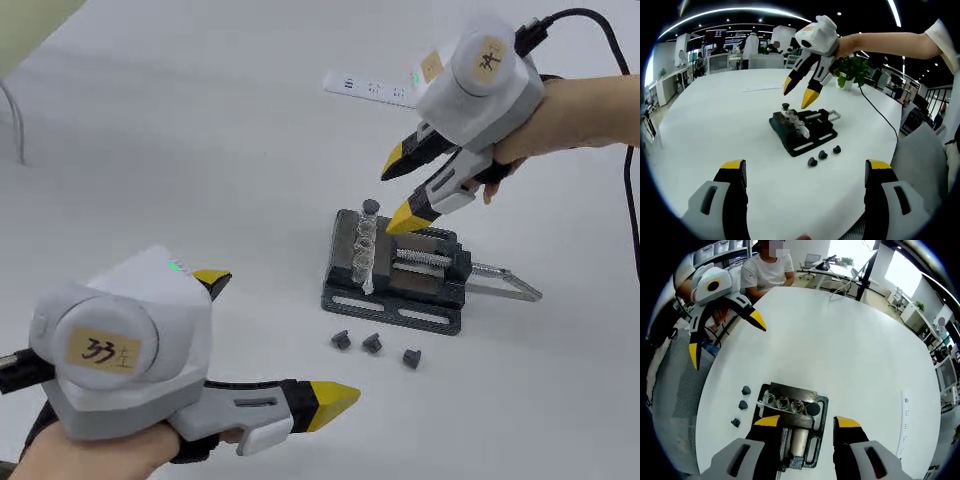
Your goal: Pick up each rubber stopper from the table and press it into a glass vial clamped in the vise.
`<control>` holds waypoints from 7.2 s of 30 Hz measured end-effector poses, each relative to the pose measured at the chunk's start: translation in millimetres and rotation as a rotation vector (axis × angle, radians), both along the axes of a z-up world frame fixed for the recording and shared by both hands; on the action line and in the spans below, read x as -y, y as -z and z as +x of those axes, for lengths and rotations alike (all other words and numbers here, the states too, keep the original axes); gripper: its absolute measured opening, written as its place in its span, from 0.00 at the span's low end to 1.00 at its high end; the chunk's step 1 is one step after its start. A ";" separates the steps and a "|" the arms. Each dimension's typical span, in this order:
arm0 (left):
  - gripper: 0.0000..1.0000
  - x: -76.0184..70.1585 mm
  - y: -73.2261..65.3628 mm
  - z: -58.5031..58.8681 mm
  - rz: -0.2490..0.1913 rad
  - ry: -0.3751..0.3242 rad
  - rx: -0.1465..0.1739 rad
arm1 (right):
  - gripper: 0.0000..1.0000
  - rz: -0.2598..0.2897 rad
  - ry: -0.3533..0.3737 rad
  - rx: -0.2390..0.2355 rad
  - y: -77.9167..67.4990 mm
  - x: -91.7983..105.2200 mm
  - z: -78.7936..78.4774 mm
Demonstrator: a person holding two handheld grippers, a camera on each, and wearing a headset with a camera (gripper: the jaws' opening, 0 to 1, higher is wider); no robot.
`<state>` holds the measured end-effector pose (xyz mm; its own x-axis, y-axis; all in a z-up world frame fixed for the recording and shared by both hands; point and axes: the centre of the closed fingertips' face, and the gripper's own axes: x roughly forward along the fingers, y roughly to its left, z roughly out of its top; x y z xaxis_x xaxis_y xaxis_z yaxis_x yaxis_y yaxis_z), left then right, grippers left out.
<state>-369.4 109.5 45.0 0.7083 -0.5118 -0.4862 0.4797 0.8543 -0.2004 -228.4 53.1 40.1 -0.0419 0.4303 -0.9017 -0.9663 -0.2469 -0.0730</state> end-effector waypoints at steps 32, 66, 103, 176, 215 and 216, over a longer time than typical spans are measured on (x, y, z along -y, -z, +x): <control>0.98 3.9 -2.0 -7.2 0.032 0.053 0.020 | 0.34 0.131 0.134 -0.075 13.9 51.9 -102.8; 0.98 10.8 4.2 -20.0 0.040 0.076 -0.001 | 0.15 0.193 0.442 -0.114 73.0 68.2 -121.1; 0.97 15.8 8.3 -22.6 0.035 0.088 -0.012 | 0.09 0.198 0.447 -0.126 72.6 64.2 -122.5; 0.06 119.1 -27.6 -2.3 0.185 0.612 0.120 | 0.07 -0.185 -0.312 0.037 -30.8 56.0 -156.5; 0.04 106.4 -40.5 7.5 0.073 0.486 0.155 | 0.17 0.028 -0.128 -0.070 -54.5 47.5 -146.9; 0.04 104.2 -42.4 9.1 0.064 0.471 0.161 | 0.17 0.047 -0.110 -0.075 -57.5 47.6 -144.9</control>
